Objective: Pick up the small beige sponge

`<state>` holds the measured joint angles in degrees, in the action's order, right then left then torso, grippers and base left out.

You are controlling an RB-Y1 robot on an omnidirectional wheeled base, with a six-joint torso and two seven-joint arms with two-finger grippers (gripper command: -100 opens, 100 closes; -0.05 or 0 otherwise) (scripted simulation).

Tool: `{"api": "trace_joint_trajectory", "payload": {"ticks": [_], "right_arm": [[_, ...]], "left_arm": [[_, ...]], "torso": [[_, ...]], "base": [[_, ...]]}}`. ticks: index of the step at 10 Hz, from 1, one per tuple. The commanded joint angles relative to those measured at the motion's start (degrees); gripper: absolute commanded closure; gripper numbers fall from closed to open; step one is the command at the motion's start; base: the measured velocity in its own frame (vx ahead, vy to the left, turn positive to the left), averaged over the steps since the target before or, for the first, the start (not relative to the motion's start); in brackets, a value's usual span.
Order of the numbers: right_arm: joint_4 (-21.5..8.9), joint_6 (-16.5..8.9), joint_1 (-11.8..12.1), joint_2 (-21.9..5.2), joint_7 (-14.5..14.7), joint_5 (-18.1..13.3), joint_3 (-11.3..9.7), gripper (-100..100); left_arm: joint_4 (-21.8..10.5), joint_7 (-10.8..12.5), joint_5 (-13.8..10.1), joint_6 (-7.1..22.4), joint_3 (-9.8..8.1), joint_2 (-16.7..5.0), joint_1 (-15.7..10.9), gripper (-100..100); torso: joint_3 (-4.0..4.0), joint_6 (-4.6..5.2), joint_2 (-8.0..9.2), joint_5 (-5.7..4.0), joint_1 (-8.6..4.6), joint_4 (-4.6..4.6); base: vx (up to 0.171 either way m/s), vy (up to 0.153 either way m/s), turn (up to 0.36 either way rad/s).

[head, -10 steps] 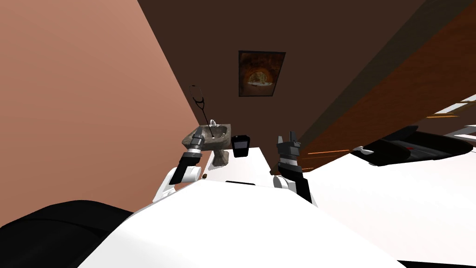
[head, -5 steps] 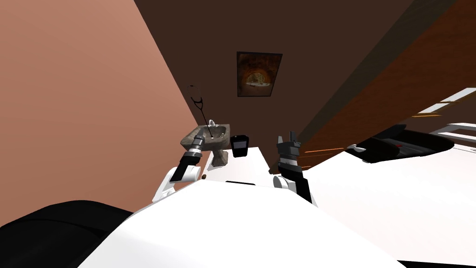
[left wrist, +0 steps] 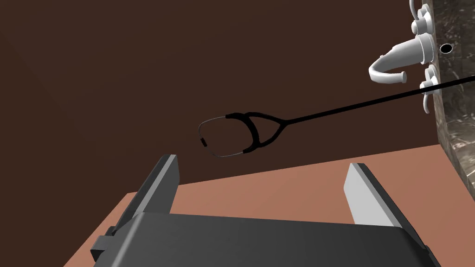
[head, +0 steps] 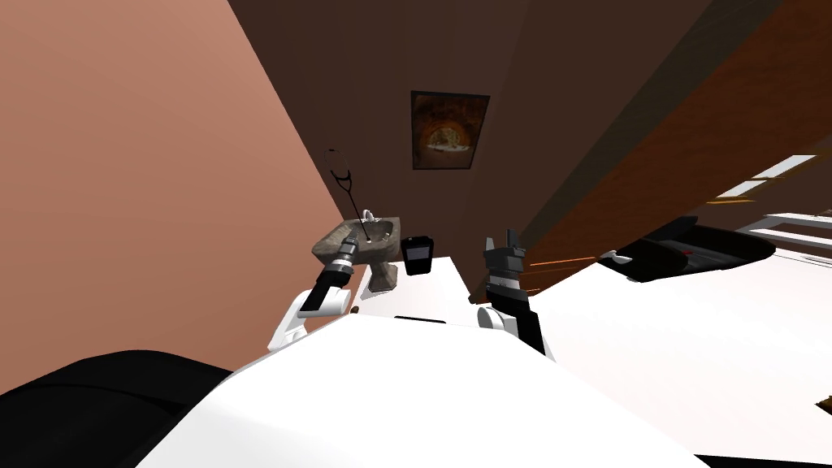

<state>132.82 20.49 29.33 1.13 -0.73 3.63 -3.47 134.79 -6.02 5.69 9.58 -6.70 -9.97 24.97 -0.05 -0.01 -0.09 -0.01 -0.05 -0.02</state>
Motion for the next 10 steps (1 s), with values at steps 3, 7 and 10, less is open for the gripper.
{"api": "trace_joint_trajectory", "payload": {"ticks": [3,7,10], "right_arm": [[0.0,0.0,0.0,0.0,0.0,0.0,0.0,0],[0.0,0.0,0.0,0.0,0.0,0.0,0.0,0],[0.0,0.0,0.0,0.0,0.0,0.0,0.0,0]], "left_arm": [[-1.1,-0.1,0.0,5.1,-0.25,-0.4,-0.8,-100],[-2.3,-0.1,-0.1,10.3,-0.21,-0.7,-1.3,-100],[-3.7,0.2,-0.4,14.9,0.07,-1.1,-1.6,-100]], "torso": [[-0.02,0.0,-0.04,-0.01,-0.02,-0.01],[-0.07,0.0,-0.12,-0.01,-0.02,-0.03],[-0.17,0.0,-0.29,-0.02,-0.07,-0.06]], "base": [[0.03,-0.021,-0.024],[0.052,-0.027,-0.019],[0.098,-0.037,-0.015]]}}
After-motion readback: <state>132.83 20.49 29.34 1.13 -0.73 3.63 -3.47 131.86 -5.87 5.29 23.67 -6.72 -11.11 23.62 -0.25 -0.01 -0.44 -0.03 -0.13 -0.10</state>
